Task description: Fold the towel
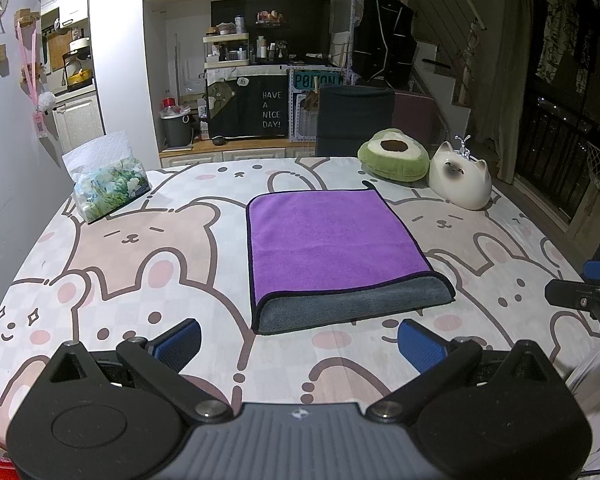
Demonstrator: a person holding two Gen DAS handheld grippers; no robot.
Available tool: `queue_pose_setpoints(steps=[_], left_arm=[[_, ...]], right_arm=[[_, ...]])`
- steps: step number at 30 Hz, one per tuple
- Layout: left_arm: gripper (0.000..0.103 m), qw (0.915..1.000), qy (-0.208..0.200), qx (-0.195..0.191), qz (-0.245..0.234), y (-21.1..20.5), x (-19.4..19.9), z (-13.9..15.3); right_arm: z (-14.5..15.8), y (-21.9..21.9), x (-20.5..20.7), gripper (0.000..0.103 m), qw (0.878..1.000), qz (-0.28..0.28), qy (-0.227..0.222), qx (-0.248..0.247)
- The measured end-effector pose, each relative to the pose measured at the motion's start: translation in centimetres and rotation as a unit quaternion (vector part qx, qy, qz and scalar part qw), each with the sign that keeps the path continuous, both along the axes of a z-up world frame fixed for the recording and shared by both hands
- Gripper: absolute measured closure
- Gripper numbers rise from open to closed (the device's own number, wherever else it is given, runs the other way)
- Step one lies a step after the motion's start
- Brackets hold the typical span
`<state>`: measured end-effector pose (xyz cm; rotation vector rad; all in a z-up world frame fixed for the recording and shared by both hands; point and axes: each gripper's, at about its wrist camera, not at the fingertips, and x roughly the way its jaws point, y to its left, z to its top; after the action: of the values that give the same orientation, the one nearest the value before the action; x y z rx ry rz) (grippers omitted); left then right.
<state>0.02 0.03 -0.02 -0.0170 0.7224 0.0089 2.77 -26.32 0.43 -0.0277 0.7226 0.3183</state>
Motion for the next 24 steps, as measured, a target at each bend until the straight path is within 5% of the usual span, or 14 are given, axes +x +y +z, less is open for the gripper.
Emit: queue_pose_setpoints(steps=[24], left_arm=[[0.0, 1.0, 0.0, 0.0, 0.0, -1.4, 0.0, -0.3]], right_arm=[[0.0, 0.0, 0.0, 0.0, 1.0, 0.0, 0.0, 0.0]])
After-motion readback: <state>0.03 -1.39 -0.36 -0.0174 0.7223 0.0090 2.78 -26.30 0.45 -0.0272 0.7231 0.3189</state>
